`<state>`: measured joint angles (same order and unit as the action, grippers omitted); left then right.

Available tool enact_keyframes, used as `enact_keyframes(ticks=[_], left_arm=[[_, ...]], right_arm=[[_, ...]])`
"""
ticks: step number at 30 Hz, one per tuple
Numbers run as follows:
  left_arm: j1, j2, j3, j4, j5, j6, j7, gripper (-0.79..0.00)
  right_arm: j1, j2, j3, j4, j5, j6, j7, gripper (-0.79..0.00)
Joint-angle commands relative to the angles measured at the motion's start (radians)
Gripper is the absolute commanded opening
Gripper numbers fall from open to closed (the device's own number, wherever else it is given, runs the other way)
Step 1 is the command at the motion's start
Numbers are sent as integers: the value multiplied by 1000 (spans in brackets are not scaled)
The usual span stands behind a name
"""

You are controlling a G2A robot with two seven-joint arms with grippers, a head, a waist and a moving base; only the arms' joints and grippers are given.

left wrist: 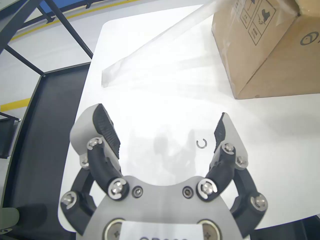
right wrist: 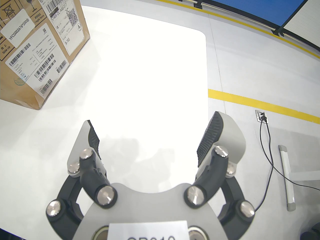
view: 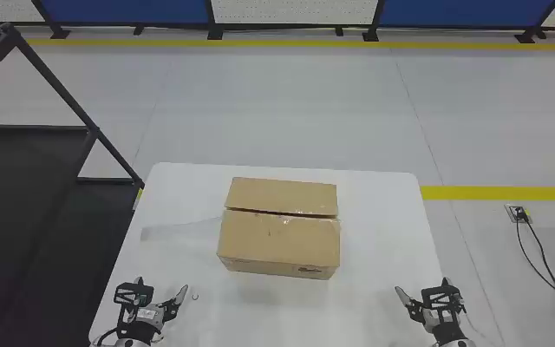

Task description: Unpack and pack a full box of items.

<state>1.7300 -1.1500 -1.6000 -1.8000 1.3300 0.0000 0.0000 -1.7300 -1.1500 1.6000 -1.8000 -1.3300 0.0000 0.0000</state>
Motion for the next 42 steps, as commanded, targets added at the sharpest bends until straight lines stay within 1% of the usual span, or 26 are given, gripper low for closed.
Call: enact_keyframes(ticks=[1, 16, 17, 21, 24, 25, 27, 29, 39, 40, 41, 42], left_arm=[[0, 0, 0, 0, 0, 0, 0, -1], [-3, -1, 3, -2, -13, -9, 7, 0], [-9, -1, 2, 4, -27, -24, 23, 0], [-37, -3, -14, 23, -59, -35, 60, 0], [-61, -3, -30, 29, -73, -58, 97, 0], [-72, -3, -40, 30, -72, -53, 118, 0], [-85, -4, -44, 33, -82, -54, 142, 0], [-103, -9, -50, 41, -125, -15, 136, 0], [-103, -9, -50, 41, -125, -15, 136, 0], [-120, -10, -50, 61, -138, -4, 113, 0], [-153, -11, -43, 81, -143, 2, 96, 0], [-174, -12, -35, 89, -153, -2, 88, 0]], right_arm=[[0, 0, 0, 0, 0, 0, 0, 0], [0, 0, 0, 0, 0, 0, 0, 0], [6, -1, -5, -14, -1, -7, -1, 0], [21, -2, -28, -69, -8, -42, 4, 0], [37, -3, -43, -113, 5, -92, 25, 0], [46, -2, -48, -132, 21, -123, 38, 0], [58, -3, -50, -150, 55, -148, 61, 0], [75, -3, -48, -173, 107, -172, 110, 0], [75, -3, -48, -173, 107, -172, 110, 0], [79, -6, -55, -168, 167, -175, 109, 0], [93, -8, -58, -161, 217, -186, 107, 0], [105, -9, -59, -152, 240, -188, 111, 0]])
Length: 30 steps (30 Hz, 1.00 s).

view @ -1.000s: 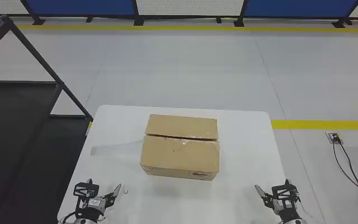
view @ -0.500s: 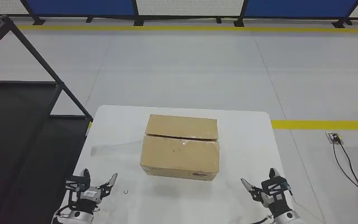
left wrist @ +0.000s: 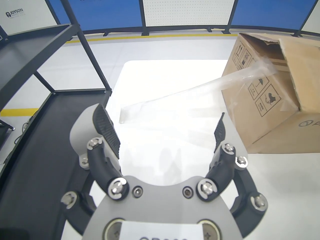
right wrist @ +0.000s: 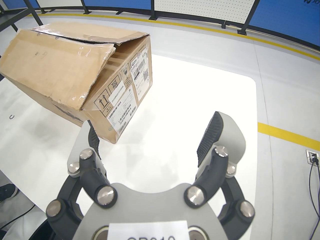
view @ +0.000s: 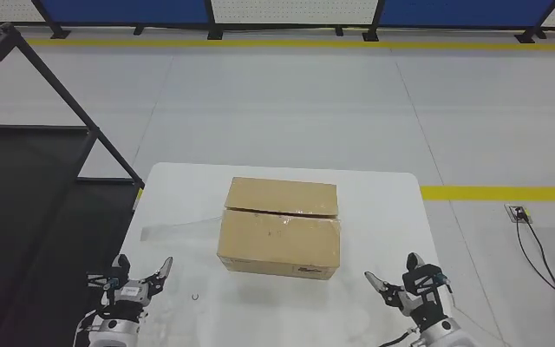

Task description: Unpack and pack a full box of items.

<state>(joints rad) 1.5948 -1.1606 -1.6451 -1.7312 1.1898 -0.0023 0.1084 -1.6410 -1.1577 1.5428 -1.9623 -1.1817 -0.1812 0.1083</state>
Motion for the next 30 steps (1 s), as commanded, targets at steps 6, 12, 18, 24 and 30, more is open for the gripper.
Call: enact_keyframes(ticks=[6, 12, 18, 24, 30], left_arm=[[-197, -5, 92, 118, 50, -61, -63, 0], [-255, -11, 161, 177, 97, -124, -44, 0], [-266, -15, 205, 195, 124, -170, -18, 0], [-280, -19, 230, 197, 140, -169, -15, 0], [-266, -20, 239, 183, 155, -174, -6, 0]], right_arm=[[134, -7, -60, 71, 173, -72, 68, 0], [202, -6, -79, 138, 281, -197, 117, 0], [228, -2, -56, 173, 385, -264, 145, 0], [228, -2, -56, 173, 385, -264, 145, 0], [252, 0, -50, 202, 476, -296, 185, 0]])
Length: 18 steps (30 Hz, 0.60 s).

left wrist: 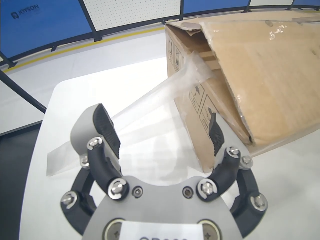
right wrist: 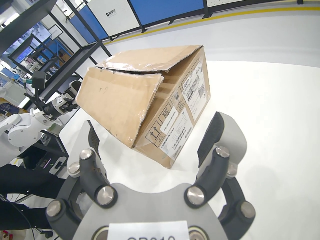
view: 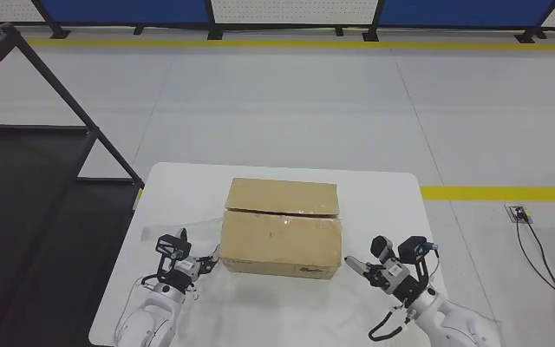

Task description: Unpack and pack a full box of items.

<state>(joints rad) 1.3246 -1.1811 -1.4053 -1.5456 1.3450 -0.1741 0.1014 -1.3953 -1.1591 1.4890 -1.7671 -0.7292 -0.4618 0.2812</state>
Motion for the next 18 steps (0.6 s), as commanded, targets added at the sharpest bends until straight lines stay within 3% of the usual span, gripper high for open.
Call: enact_keyframes(ticks=[1, 9, 14, 18], left_arm=[[10, 0, -3, -8, 1, -2, 3, 0], [44, -1, -40, -29, -27, 50, 49, 0], [81, -2, -111, -50, -137, 83, 96, 0], [117, -1, -152, -70, -168, 72, 131, 0]], right_arm=[[16, 3, 7, 16, 53, -39, 31, 0], [96, 15, 17, 70, 244, -130, 195, 0], [204, 22, -12, 152, 389, -144, 357, 0], [271, 19, -50, 203, 410, -108, 382, 0]])
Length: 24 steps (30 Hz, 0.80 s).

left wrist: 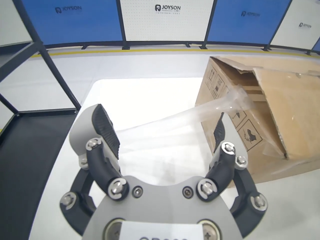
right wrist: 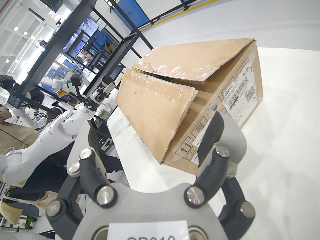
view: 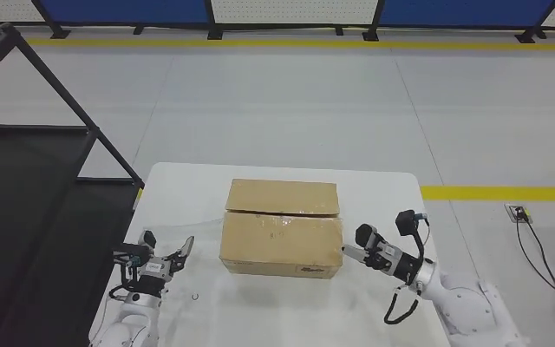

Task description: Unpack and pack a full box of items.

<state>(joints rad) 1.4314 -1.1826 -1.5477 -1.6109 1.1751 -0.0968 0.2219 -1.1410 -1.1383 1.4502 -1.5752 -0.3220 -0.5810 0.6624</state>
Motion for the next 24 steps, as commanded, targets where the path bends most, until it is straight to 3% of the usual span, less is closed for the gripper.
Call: enact_keyframes(ticks=[1, 13, 24], left_arm=[[22, 1, -17, -9, 4, -4, 19, 0], [25, 2, -19, -11, 5, -5, 20, 0], [26, 1, -16, -22, 9, -18, 8, 0]], right_arm=[[32, -3, -24, 27, 18, 14, 3, 0], [181, -9, -116, 187, 225, -61, 122, 0], [93, 25, -46, 97, 427, -244, 267, 0]])
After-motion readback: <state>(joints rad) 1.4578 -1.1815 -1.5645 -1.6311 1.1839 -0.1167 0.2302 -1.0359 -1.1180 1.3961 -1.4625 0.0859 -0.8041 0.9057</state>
